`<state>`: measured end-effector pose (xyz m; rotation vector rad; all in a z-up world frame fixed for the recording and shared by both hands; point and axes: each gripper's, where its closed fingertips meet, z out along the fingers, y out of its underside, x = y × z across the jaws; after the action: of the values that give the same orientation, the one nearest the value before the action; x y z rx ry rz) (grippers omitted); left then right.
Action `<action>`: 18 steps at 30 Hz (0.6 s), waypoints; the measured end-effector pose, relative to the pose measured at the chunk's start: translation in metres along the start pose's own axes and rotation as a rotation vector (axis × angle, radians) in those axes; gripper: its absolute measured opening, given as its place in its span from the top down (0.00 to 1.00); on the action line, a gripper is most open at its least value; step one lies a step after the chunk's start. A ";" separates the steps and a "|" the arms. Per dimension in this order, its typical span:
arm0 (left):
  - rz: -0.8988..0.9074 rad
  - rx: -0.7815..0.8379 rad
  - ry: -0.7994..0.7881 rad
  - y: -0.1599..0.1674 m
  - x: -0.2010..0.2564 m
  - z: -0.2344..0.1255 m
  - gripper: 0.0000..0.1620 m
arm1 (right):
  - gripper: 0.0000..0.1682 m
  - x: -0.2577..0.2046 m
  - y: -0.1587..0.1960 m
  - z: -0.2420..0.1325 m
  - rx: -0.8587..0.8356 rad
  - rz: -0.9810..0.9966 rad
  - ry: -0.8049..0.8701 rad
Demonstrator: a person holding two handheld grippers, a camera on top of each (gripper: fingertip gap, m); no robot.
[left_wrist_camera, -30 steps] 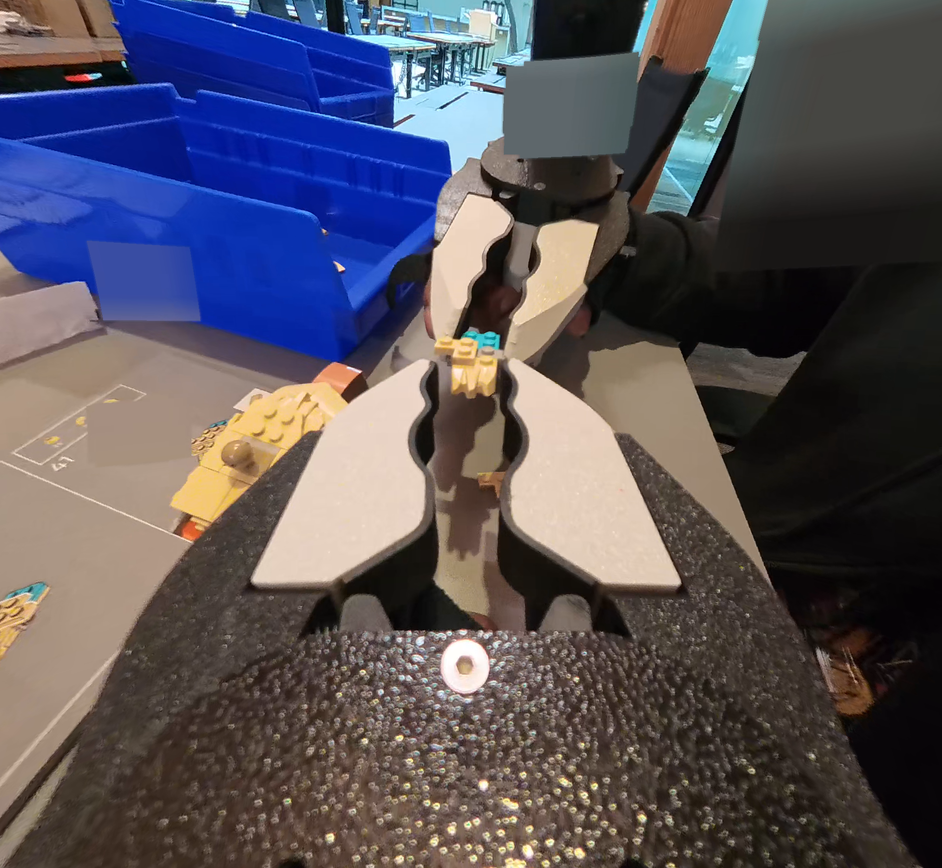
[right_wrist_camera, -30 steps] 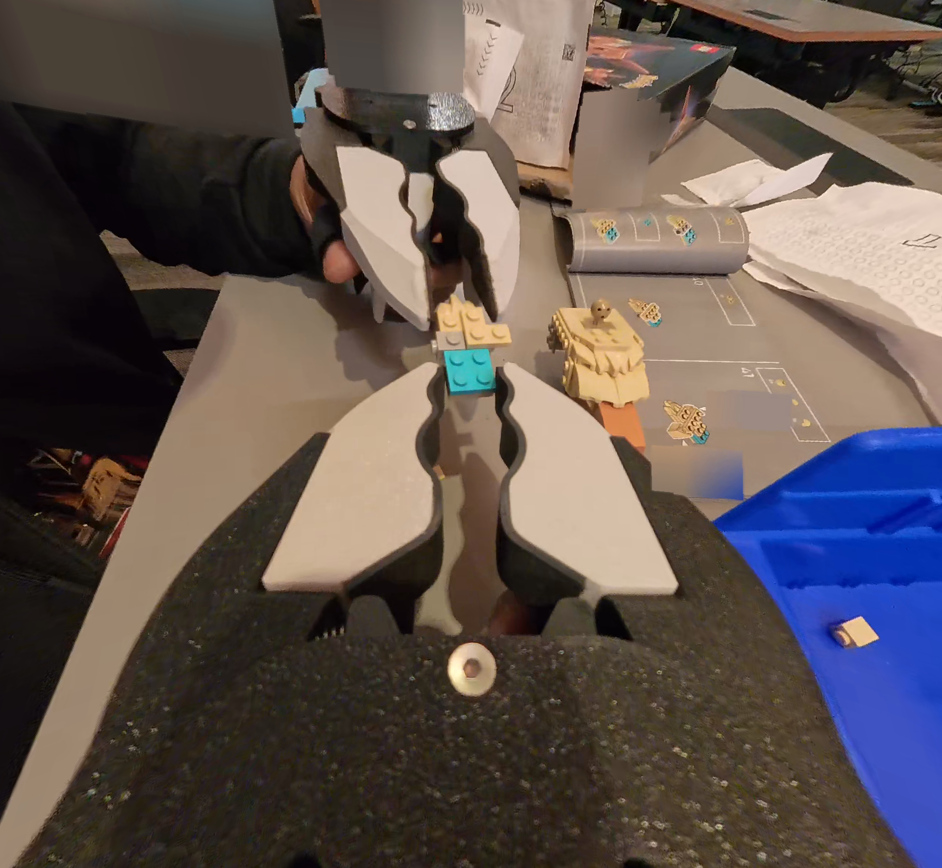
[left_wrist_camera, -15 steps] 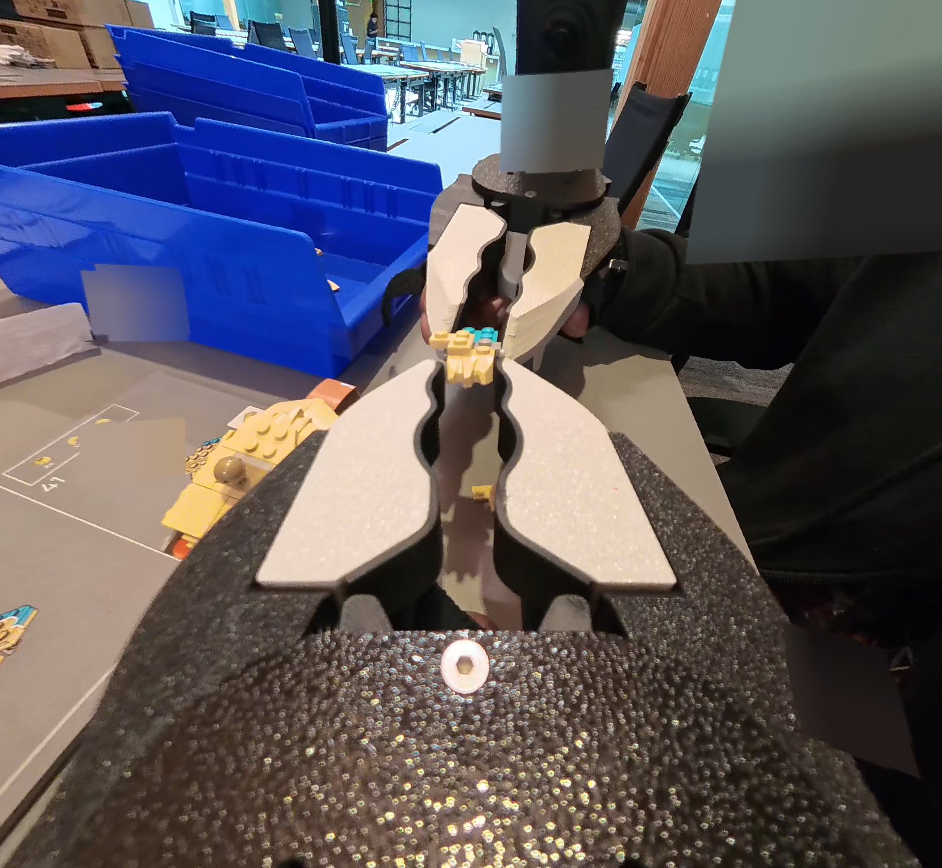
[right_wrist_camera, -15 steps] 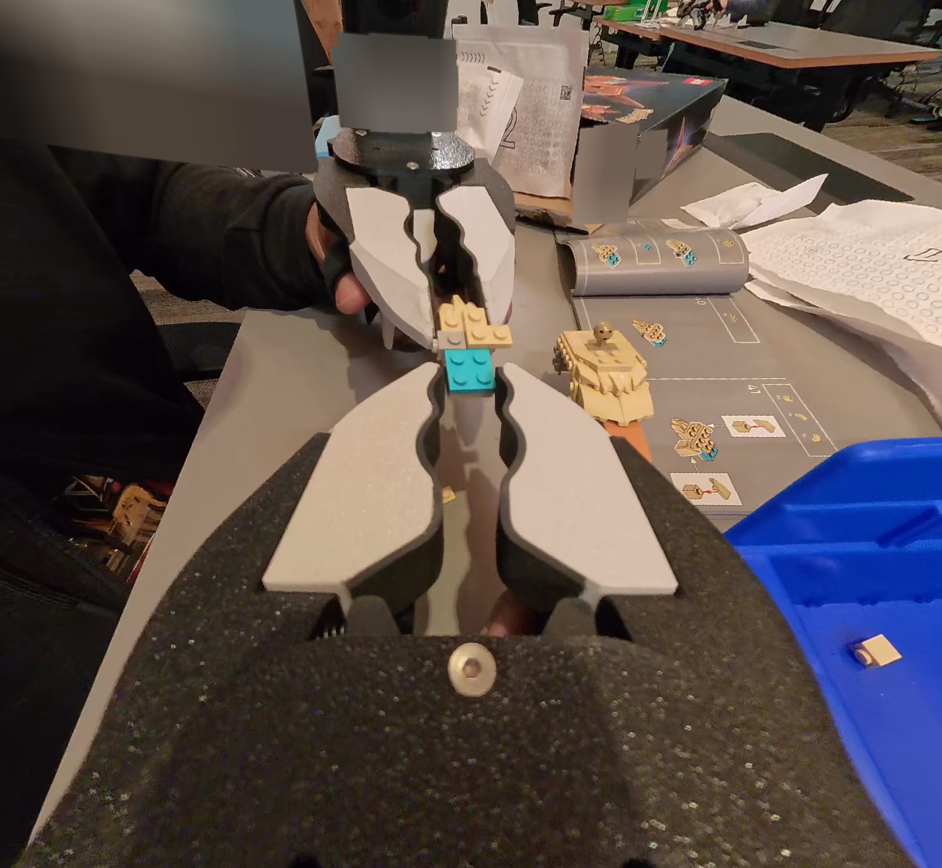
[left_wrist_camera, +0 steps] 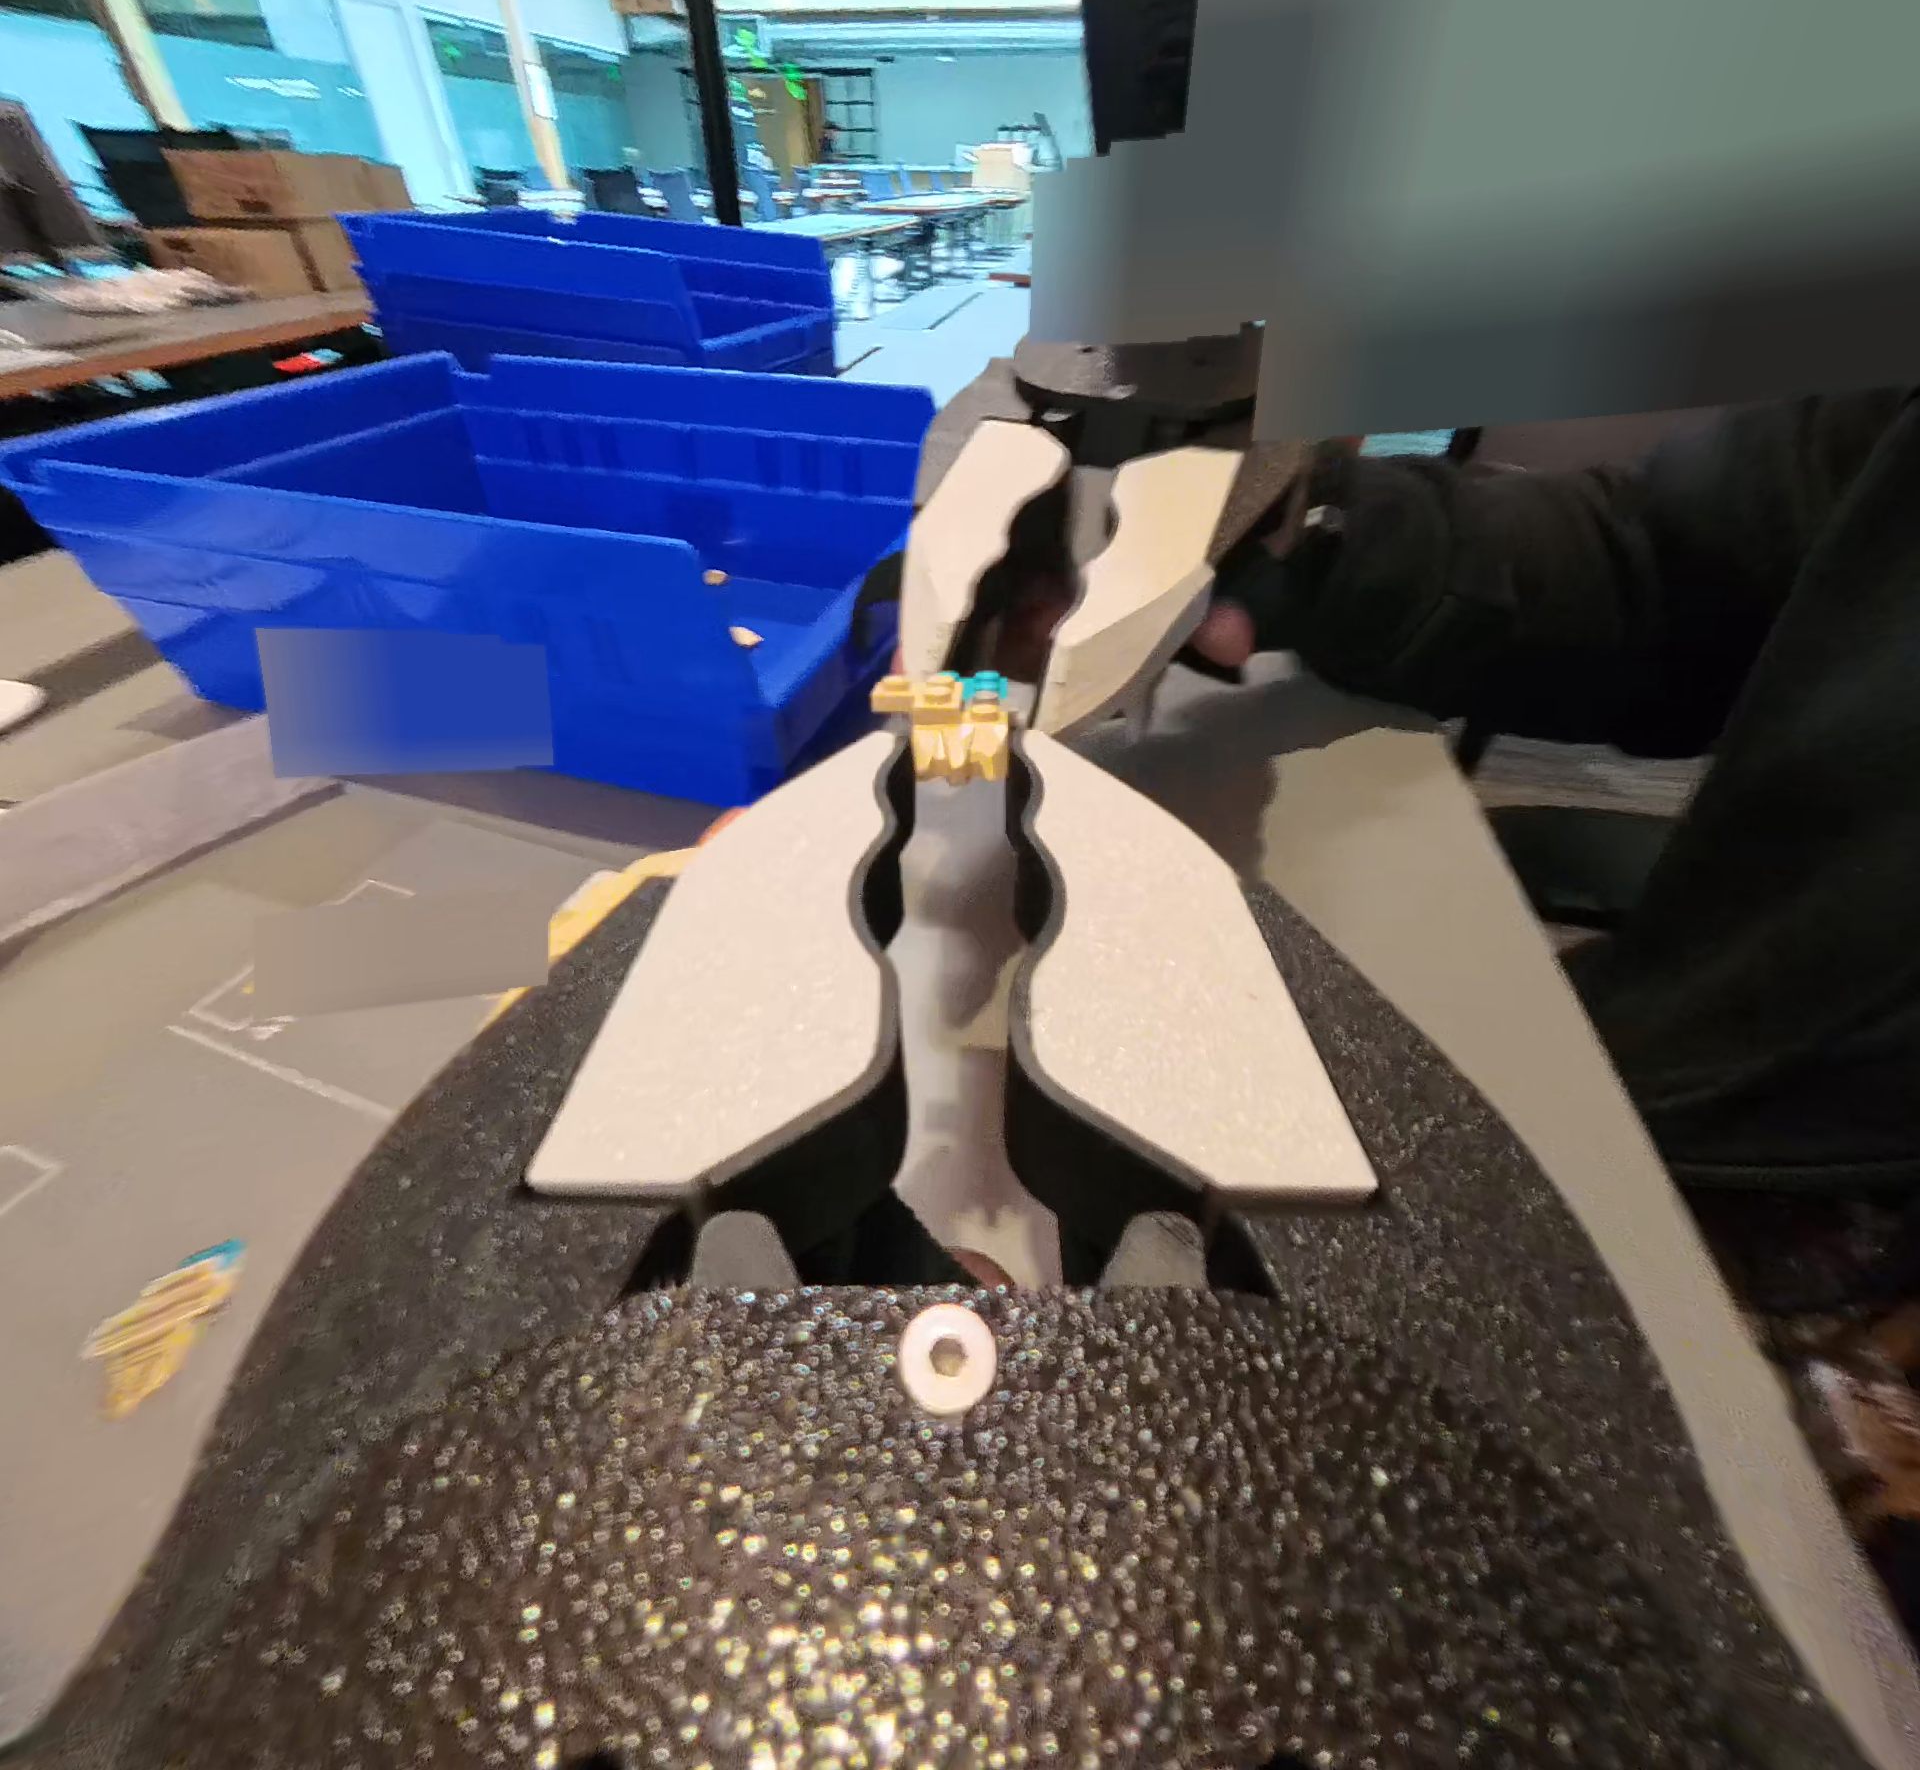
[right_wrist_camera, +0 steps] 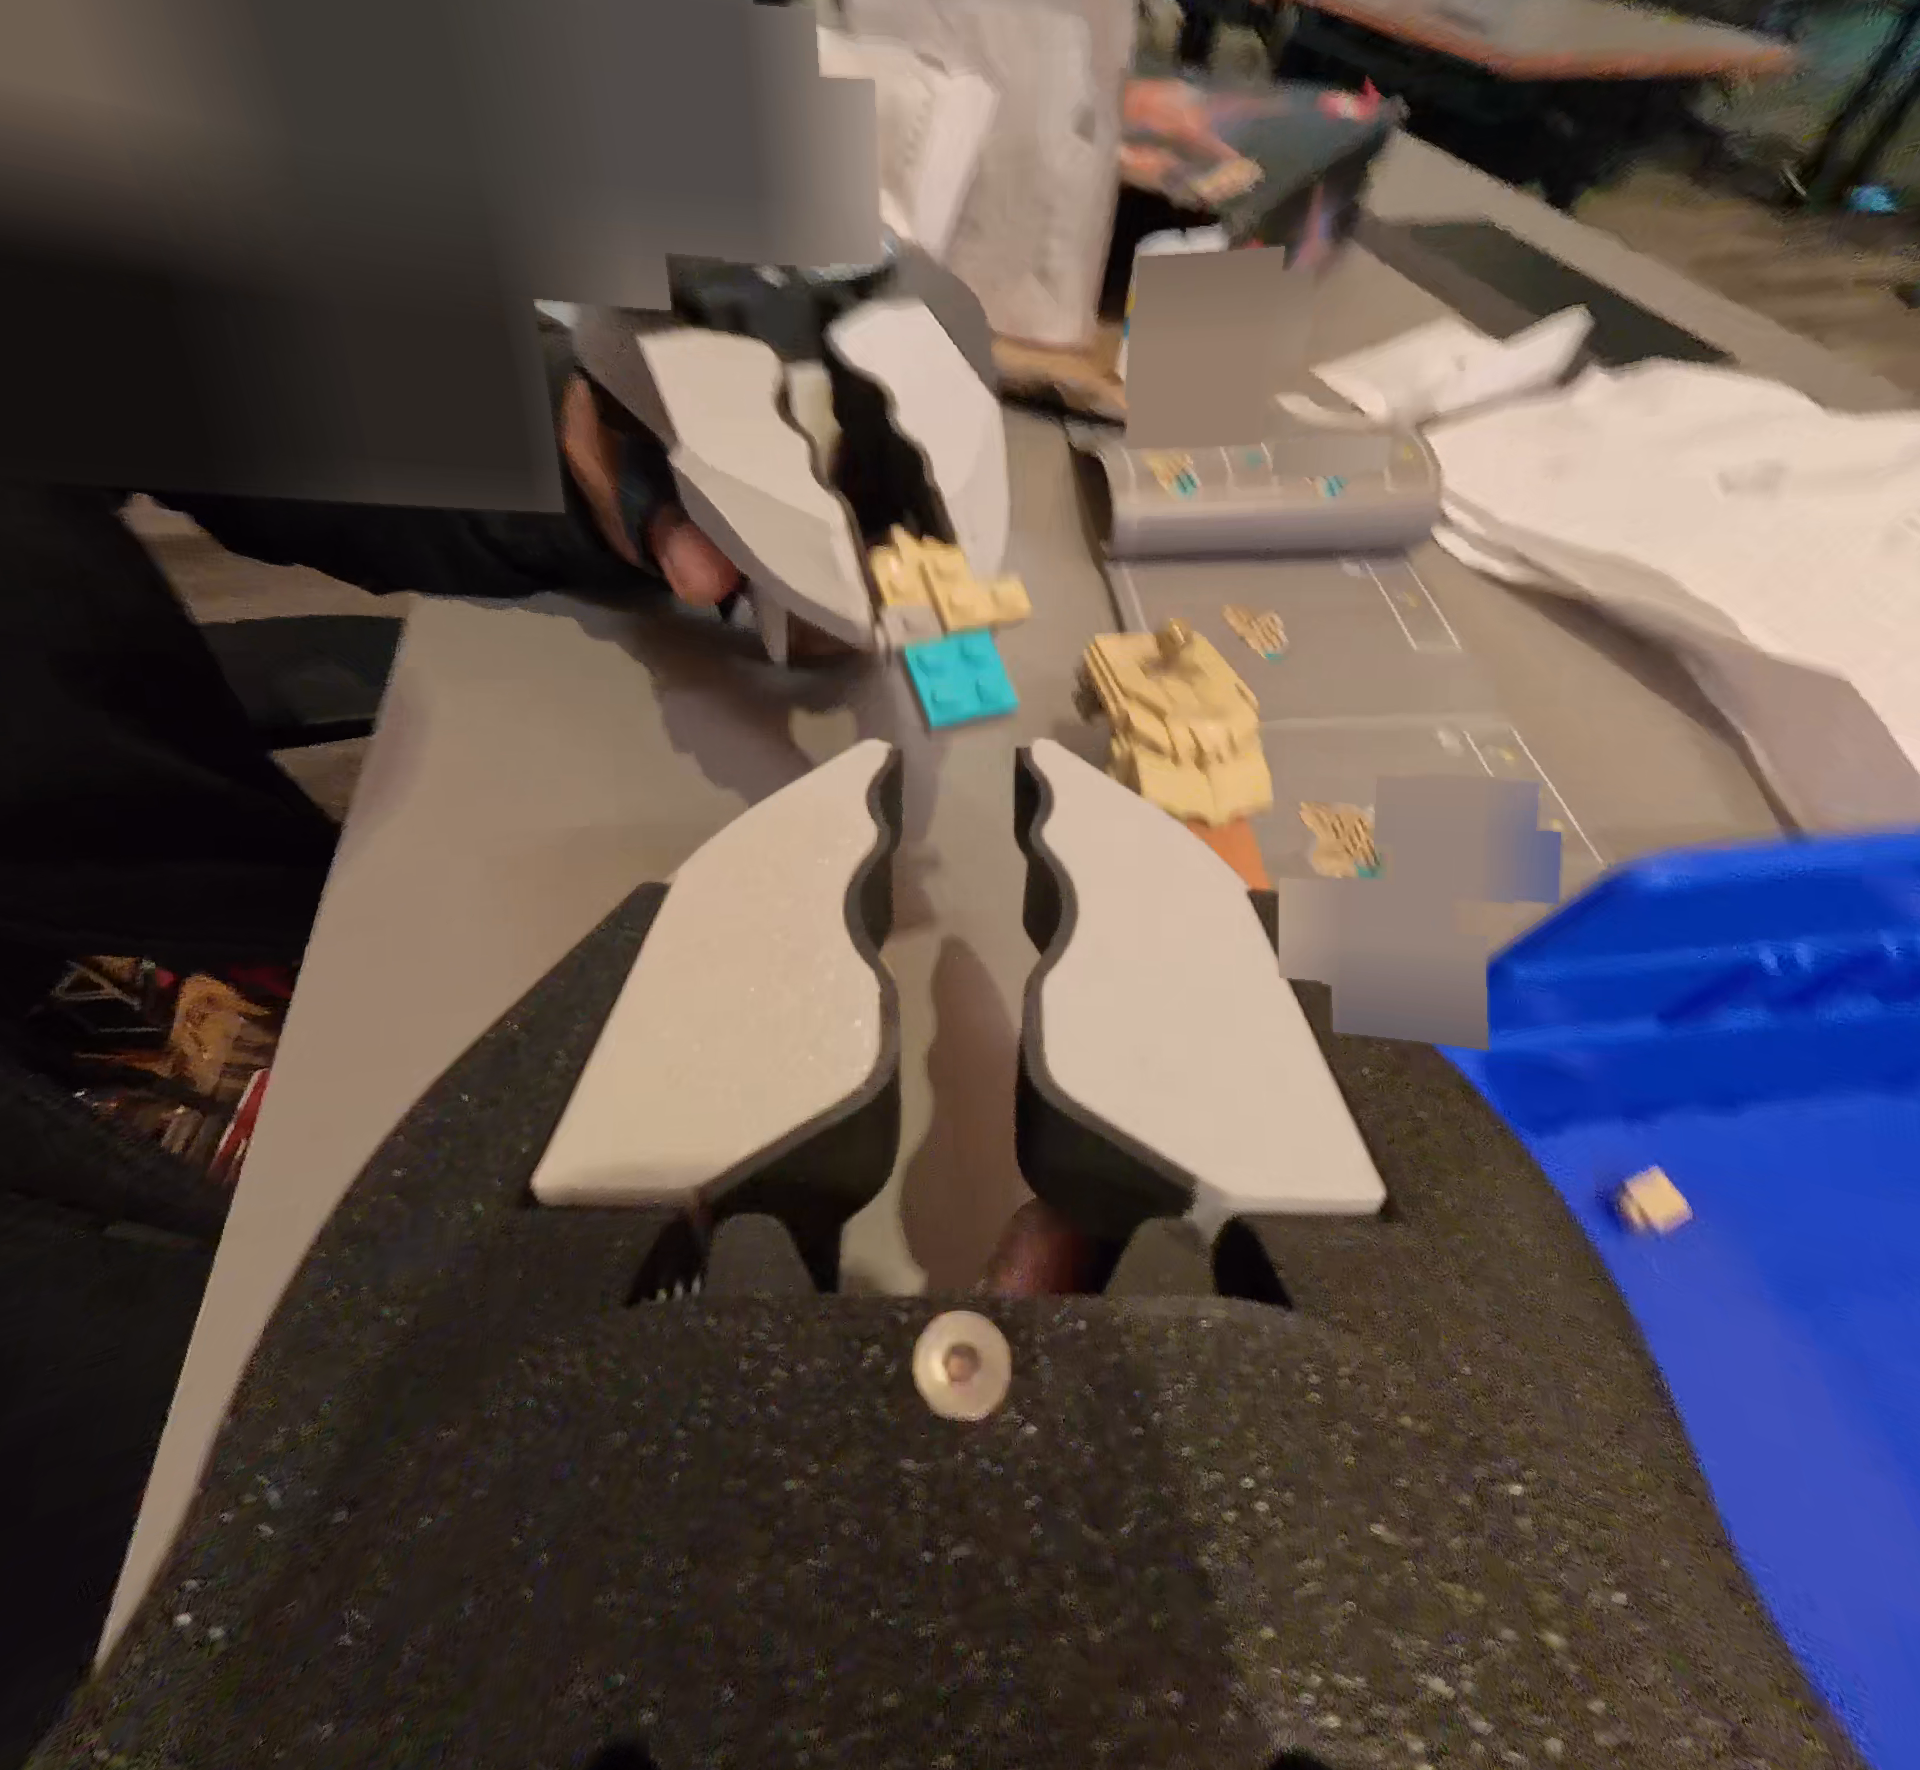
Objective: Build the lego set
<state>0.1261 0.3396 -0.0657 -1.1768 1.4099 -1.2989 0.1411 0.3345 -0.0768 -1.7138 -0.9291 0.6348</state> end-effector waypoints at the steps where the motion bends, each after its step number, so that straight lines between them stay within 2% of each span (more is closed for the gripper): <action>1: 0.037 0.000 -0.040 0.000 -0.005 -0.003 0.90 | 0.88 0.003 0.007 -0.001 -0.048 0.024 0.044; 6: 0.107 0.012 -0.183 -0.002 -0.022 -0.013 0.90 | 0.86 -0.012 0.059 -0.001 -0.342 0.212 0.239; 10: 0.120 -0.004 -0.213 0.001 -0.022 -0.011 0.90 | 0.84 -0.033 0.069 0.011 -0.439 0.269 0.351; 18: 0.152 -0.021 -0.236 0.001 -0.019 -0.011 0.90 | 0.81 -0.035 0.084 0.019 -0.607 0.270 0.535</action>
<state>0.1187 0.3605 -0.0655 -1.1712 1.3151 -1.0068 0.1301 0.3027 -0.1635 -2.4154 -0.5299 0.0246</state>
